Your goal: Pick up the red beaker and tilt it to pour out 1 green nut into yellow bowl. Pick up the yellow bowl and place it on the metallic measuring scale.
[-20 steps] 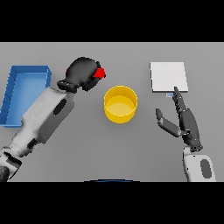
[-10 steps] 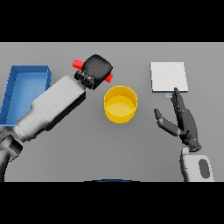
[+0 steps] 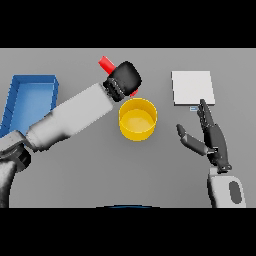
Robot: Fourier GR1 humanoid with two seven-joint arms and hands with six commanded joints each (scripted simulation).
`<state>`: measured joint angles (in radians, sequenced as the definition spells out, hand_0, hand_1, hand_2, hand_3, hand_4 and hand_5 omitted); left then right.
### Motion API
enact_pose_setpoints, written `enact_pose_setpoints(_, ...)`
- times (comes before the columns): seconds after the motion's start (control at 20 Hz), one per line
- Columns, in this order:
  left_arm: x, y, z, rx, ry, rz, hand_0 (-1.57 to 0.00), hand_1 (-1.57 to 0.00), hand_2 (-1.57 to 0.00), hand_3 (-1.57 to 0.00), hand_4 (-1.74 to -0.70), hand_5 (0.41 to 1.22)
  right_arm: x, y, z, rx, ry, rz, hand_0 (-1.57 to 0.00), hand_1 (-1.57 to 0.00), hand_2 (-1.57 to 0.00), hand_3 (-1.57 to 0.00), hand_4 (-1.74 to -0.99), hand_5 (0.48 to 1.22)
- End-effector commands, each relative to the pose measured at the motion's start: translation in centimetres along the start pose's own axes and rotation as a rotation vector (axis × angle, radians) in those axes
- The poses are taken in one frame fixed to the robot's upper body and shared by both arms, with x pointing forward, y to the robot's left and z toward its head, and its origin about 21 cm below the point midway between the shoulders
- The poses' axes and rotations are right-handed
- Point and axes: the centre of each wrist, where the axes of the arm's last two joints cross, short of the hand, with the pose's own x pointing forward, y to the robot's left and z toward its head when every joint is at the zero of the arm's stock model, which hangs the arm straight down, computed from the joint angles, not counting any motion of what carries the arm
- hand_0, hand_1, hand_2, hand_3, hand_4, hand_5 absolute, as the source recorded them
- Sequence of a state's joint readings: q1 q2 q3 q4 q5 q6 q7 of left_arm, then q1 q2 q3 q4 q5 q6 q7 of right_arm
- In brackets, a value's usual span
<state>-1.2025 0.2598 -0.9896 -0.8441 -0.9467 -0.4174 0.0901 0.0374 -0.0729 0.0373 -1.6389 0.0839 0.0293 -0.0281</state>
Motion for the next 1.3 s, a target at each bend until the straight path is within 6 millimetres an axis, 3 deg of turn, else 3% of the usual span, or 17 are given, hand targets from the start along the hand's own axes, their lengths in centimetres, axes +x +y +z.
enact_pose_setpoints(0.0,0.4,0.0,0.0,0.003,-0.006,-0.041,-1.57,-1.57,-1.57,-1.51,-1.73,1.221,-0.1,-0.1,0.1,-0.001,0.002,-0.002,0.0,0.0,0.0,0.0,-1.297,0.602)
enact_pose_setpoints(0.4,2.4,0.8,-1.1,-0.056,-0.016,-0.315,-1.57,-1.57,-1.57,-1.56,-1.74,1.221,-0.5,0.2,0.3,-0.007,0.019,0.013,0.0,0.0,0.0,0.0,-1.289,0.604)
enact_pose_setpoints(0.9,2.7,2.4,-1.5,-0.081,0.006,-0.477,-1.57,-1.57,-1.57,-1.57,-1.74,1.221,-0.4,0.1,0.1,-0.013,0.017,0.041,0.0,0.0,0.0,0.0,-1.238,0.584)
enact_pose_setpoints(1.05,1.1,4.2,-1.3,-0.055,0.04,-0.48,-1.57,-1.57,-1.57,-1.57,-1.74,1.189,-0.3,0.5,0.2,-0.012,-0.011,0.033,0.0,0.0,0.0,0.0,-1.226,0.587)
enact_pose_setpoints(1.15,-0.9,5.6,-0.7,-0.008,0.094,-0.47,-1.57,-1.57,-1.57,-1.57,-1.74,1.171,-0.4,0.0,0.0,-0.01,-0.007,0.031,0.0,0.0,0.0,0.0,-1.219,0.595)
enact_pose_setpoints(1.25,-3.3,6.8,0.0,0.057,0.134,-0.448,-1.57,-1.27,-1.25,-1.57,-1.64,1.189,-0.5,0.5,0.3,0.009,-0.029,0.021,0.0,0.0,0.0,0.0,-1.222,0.609)
